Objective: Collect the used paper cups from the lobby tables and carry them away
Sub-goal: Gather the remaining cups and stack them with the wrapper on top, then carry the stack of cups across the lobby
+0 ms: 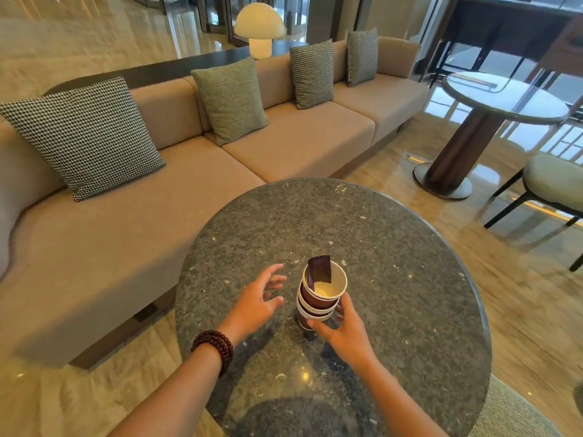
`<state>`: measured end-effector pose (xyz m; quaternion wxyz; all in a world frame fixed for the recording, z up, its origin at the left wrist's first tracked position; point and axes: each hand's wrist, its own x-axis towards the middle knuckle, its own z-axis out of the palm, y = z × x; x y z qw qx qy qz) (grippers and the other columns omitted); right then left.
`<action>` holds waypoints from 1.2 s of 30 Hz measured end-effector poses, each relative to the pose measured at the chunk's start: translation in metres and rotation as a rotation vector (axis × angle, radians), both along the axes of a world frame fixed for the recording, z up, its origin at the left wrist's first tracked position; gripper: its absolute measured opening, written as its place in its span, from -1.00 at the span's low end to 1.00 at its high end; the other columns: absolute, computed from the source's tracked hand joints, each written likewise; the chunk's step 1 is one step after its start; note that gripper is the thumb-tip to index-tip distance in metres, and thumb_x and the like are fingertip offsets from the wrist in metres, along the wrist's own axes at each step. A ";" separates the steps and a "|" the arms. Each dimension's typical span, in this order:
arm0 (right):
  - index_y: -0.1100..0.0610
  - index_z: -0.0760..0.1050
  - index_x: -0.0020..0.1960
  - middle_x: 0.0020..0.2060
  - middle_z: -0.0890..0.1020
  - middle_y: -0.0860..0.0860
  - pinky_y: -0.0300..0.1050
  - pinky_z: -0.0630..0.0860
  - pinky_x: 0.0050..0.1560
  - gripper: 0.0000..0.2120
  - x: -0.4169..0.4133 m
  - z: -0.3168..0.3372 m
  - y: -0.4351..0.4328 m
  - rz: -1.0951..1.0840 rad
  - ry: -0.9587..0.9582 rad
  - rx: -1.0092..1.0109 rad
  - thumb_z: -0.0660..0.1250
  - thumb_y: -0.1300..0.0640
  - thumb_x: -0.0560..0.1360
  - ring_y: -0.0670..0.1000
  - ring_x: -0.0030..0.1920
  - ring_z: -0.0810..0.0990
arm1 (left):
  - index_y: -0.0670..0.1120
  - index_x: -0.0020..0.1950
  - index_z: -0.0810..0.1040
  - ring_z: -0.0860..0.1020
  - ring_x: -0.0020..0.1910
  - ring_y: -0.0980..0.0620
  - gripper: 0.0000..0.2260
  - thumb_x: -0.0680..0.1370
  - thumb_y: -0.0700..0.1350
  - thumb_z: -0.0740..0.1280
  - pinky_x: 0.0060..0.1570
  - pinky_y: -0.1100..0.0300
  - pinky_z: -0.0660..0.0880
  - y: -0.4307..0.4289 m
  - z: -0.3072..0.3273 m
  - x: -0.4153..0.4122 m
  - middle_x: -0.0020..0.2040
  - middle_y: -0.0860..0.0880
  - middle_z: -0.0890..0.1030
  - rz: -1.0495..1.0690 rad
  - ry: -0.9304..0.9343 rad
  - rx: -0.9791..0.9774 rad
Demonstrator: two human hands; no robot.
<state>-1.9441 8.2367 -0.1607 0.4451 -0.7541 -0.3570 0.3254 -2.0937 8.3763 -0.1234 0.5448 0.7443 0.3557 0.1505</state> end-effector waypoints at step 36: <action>-0.25 0.22 0.27 0.03 0.44 -0.43 -0.57 0.36 -0.10 -0.35 -0.152 0.095 0.110 0.496 -0.110 0.184 0.51 -0.03 0.33 -0.48 0.01 0.44 | 0.09 0.25 0.34 0.53 0.15 0.14 -0.55 0.50 -0.30 0.36 0.12 0.24 0.44 0.006 0.060 -0.240 0.11 0.13 0.55 0.640 -0.165 0.131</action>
